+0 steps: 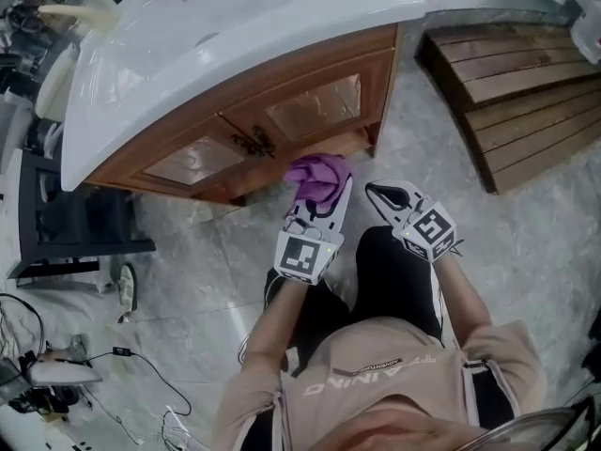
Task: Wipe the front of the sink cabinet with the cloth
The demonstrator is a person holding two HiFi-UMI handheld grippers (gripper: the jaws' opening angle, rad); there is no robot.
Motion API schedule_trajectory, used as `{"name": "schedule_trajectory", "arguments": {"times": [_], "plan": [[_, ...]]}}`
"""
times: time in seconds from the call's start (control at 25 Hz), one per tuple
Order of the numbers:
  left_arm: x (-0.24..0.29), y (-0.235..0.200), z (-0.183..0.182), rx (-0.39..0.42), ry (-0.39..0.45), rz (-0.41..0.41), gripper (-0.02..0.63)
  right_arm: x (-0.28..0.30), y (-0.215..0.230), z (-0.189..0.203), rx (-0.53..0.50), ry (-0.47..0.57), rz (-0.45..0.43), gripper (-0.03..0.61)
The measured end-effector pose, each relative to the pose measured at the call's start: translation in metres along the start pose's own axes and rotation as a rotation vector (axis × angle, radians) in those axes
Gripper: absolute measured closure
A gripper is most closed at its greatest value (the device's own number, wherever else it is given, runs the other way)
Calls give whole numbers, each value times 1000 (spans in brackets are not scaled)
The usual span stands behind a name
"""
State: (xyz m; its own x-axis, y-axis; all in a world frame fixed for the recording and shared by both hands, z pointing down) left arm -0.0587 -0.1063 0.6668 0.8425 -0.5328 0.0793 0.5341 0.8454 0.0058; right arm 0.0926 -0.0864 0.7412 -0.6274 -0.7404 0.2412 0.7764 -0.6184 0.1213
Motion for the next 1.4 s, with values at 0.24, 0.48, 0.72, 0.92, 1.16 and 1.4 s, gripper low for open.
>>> {"name": "schedule_trajectory", "arguments": {"times": [0.24,0.48,0.72,0.92,1.16,1.4], "plan": [[-61,-23,3,-51,25,-181,563,38,-21,-24,-21,98,-31,566],[-114,-31,-3,-32,14,-330,563,64,-41,-39,-43,110,-122,566],[-165,-48,-32,-50,23,-418,563,71,-73,-77,-27,114,-101,566],[-189,-59,-99,-95,-29,-445,563,55,-96,-144,-4,49,-127,566],[-218,-54,-181,-141,-81,-481,563,16,-121,-226,15,12,-118,566],[-233,-47,-269,-141,-110,-496,563,-17,-146,-307,40,-22,-128,566]]}}
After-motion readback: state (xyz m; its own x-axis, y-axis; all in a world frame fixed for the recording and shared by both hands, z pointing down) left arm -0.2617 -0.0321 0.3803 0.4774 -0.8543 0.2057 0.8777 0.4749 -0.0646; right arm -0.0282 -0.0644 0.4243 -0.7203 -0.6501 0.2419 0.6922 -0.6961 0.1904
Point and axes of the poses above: the fingertips, and each gripper's own axes: x forward along the fingers, y to its right, z out of its underside, the point moved 8 cm from there along -x, backward along the fingers, and after that the axes turned 7 degrees about z, right-handed, at the moved point
